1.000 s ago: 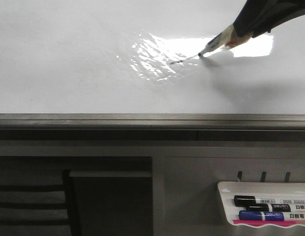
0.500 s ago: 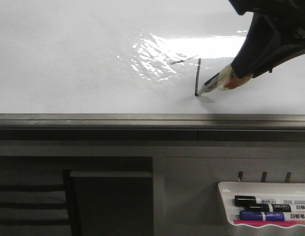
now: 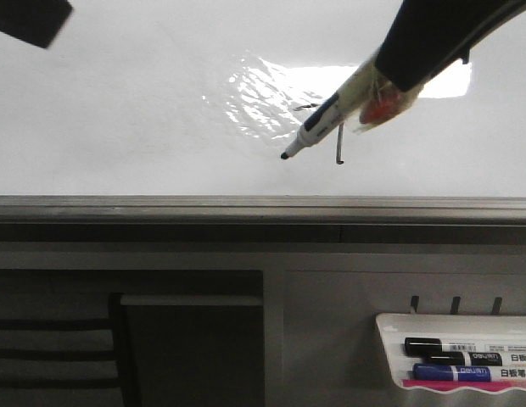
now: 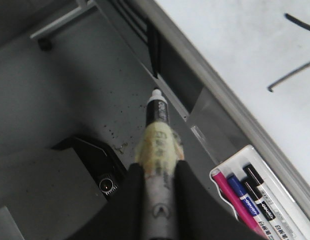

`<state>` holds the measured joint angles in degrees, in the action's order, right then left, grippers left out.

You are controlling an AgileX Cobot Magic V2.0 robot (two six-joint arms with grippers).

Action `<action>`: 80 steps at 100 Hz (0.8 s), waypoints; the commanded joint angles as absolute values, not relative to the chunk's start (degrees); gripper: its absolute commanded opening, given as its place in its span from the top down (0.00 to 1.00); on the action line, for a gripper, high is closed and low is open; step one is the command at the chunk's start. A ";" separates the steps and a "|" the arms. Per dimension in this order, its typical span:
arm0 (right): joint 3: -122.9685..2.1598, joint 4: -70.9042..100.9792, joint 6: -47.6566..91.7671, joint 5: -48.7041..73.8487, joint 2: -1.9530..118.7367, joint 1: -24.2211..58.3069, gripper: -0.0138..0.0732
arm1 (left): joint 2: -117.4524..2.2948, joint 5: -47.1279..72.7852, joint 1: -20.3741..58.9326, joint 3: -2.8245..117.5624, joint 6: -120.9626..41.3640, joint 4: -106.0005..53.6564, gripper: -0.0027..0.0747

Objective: Write number 7 on whiteboard

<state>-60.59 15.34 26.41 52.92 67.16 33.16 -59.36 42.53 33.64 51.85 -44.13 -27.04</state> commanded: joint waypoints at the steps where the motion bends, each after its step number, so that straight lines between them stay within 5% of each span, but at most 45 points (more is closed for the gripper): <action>1: -62.74 16.14 32.18 52.50 65.03 34.85 0.90 | -62.39 41.29 38.03 55.51 -48.31 -29.33 0.42; 30: -62.74 16.21 37.23 51.33 63.00 36.98 0.90 | -75.12 36.27 47.76 61.92 -53.86 -29.33 0.42; 80: -62.74 16.21 37.23 50.11 62.83 36.98 0.90 | -80.15 32.07 49.43 64.92 -55.26 -29.69 0.47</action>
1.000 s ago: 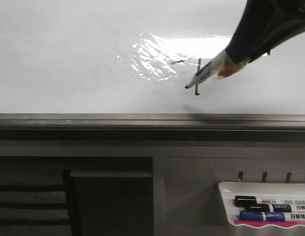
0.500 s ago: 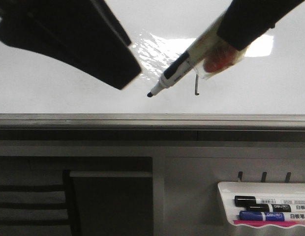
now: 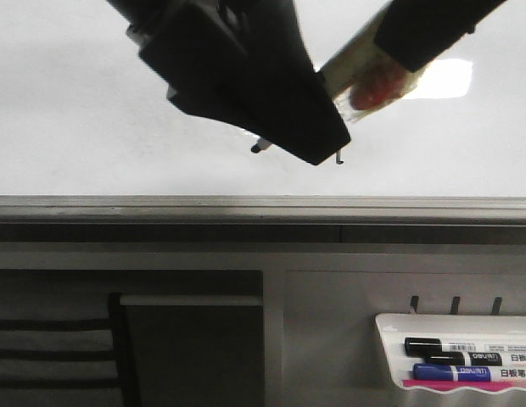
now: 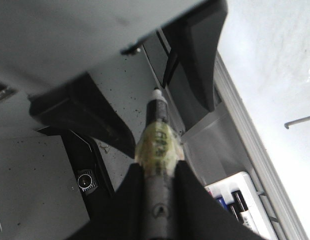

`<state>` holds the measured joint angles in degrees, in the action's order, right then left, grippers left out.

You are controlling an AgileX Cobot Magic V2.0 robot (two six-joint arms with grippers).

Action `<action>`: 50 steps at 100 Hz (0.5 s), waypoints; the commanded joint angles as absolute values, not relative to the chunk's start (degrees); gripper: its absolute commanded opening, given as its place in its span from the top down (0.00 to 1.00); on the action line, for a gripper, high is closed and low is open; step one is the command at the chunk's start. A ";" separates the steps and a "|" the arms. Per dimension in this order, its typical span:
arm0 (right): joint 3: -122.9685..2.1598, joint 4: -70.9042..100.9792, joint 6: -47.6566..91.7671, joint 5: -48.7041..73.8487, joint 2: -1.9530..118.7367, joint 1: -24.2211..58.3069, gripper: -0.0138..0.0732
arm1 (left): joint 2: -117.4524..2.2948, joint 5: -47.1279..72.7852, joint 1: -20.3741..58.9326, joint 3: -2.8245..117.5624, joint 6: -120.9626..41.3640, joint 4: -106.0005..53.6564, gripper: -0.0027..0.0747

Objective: Write number 7 on whiteboard

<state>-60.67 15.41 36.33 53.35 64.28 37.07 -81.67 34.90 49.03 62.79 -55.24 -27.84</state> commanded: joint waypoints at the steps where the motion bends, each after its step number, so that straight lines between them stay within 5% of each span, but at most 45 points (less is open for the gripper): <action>1: -62.74 16.21 37.23 50.10 62.83 36.98 0.90 | -80.15 32.07 49.43 64.92 -55.26 -29.69 0.50; 27: -62.74 16.21 37.23 49.58 62.83 36.98 0.90 | -80.15 31.86 49.43 64.92 -55.26 -29.69 0.84; 50: -62.74 16.10 37.23 49.58 62.83 36.98 0.90 | -80.15 31.86 49.43 64.92 -55.26 -29.69 0.99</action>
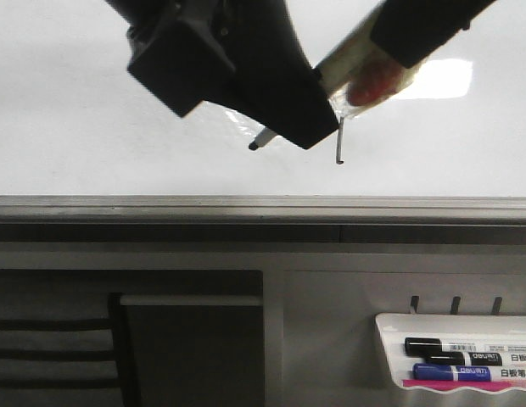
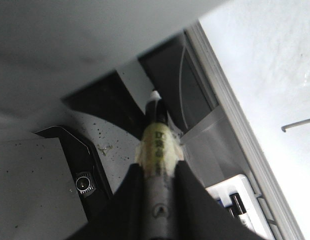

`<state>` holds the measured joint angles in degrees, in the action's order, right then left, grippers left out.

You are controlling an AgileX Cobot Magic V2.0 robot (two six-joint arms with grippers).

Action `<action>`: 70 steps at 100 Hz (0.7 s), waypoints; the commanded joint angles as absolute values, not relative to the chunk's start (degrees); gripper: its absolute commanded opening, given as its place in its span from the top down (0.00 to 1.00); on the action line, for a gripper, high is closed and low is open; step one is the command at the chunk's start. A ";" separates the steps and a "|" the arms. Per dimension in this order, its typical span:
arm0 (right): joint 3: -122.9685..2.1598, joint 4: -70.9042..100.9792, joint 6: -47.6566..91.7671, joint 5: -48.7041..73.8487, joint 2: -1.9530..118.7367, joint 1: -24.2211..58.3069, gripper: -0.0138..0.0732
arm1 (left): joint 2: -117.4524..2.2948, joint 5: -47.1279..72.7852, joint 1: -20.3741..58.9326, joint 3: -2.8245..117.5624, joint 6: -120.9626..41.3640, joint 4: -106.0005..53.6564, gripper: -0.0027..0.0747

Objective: Write number 7 on whiteboard

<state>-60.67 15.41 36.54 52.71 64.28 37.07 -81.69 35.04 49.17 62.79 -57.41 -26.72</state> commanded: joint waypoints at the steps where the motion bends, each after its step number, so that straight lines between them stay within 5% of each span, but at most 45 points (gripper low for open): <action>1: -62.74 16.10 37.23 49.58 62.83 36.98 0.90 | -80.15 31.86 49.43 64.92 -55.26 -29.69 0.99; 18: -62.74 15.48 37.23 49.58 62.83 36.98 0.85 | -80.15 31.86 49.43 64.92 -55.26 -29.69 0.99; 41: -62.74 13.56 36.91 49.82 62.40 36.76 0.43 | -80.15 31.86 49.43 64.92 -55.16 -28.87 0.99; 70: -63.76 4.70 25.17 52.82 54.65 30.14 0.40 | -79.30 33.44 42.10 64.92 -47.92 -24.88 0.99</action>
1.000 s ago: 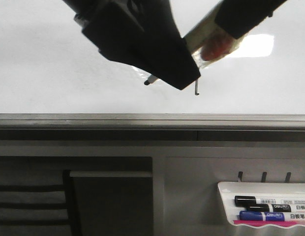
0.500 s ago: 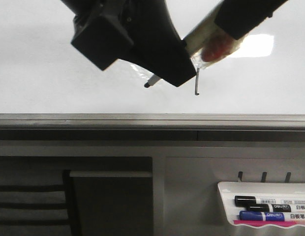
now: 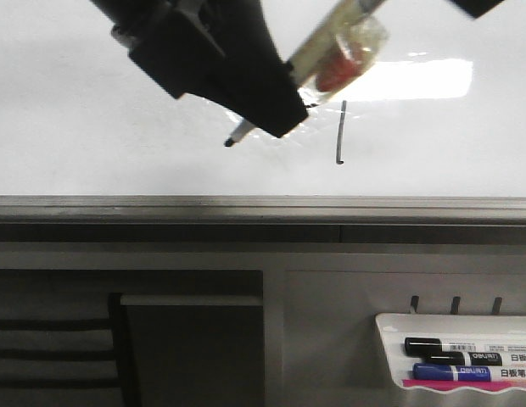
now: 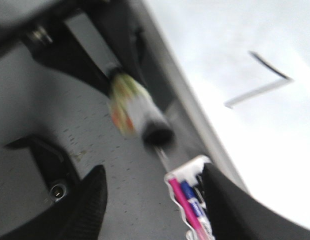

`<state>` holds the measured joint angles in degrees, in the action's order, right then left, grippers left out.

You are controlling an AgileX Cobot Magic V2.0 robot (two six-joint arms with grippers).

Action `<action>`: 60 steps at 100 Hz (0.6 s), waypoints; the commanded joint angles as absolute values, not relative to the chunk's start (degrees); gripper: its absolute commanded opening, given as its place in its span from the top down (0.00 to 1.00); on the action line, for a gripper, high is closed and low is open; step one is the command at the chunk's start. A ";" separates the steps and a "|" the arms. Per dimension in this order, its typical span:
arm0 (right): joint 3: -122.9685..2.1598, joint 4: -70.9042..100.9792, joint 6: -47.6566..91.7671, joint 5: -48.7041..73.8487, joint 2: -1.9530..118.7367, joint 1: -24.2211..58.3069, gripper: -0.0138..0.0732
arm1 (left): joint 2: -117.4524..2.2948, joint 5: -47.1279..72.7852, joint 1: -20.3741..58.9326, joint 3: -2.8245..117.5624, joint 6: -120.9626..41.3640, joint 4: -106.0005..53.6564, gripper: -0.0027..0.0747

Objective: Write number 7 on whiteboard

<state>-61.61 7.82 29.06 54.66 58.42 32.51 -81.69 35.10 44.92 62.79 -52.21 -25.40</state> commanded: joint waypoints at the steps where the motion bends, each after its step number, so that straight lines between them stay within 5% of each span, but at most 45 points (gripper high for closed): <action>1: -63.76 4.52 25.00 53.00 54.39 29.89 0.40 | -79.33 33.72 41.39 64.92 -47.48 -24.42 0.99; 60: -59.14 3.15 24.46 53.44 47.54 22.54 0.40 | -77.80 44.16 3.93 64.06 -12.62 -10.96 0.99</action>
